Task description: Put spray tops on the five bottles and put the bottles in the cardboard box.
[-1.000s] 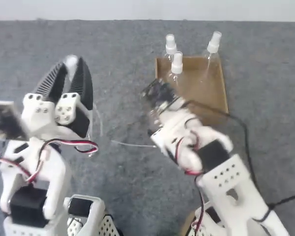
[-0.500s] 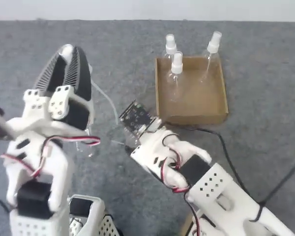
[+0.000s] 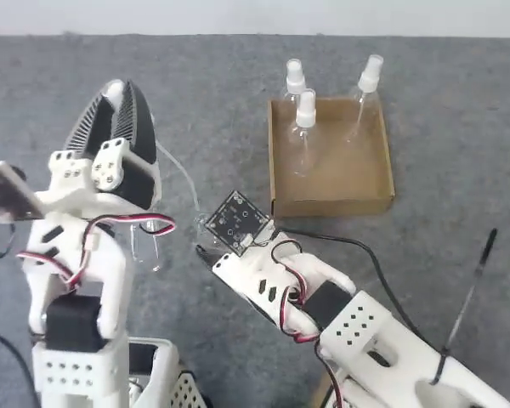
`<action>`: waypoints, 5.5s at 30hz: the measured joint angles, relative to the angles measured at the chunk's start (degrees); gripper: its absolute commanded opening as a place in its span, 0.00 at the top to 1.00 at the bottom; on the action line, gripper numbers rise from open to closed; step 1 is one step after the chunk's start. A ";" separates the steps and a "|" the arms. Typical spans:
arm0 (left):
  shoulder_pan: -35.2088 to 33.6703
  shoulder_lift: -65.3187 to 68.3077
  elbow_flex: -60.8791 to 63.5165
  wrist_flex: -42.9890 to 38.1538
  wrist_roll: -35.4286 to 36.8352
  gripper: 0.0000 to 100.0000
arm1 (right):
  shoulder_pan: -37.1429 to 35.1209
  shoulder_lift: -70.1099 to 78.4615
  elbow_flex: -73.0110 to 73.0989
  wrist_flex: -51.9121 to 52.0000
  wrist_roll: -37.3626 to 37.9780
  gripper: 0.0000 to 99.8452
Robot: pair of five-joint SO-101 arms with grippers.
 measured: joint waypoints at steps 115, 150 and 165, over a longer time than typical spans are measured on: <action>4.40 -4.92 4.31 24.18 -20.13 0.88 | 6.59 -13.54 9.23 -5.54 -11.96 0.99; 13.98 -26.46 31.47 23.65 -23.03 0.81 | 14.51 0.62 -20.04 15.47 -11.16 0.99; 13.98 -26.46 31.47 23.65 -23.03 0.81 | 14.51 0.53 -20.04 15.91 -11.16 0.99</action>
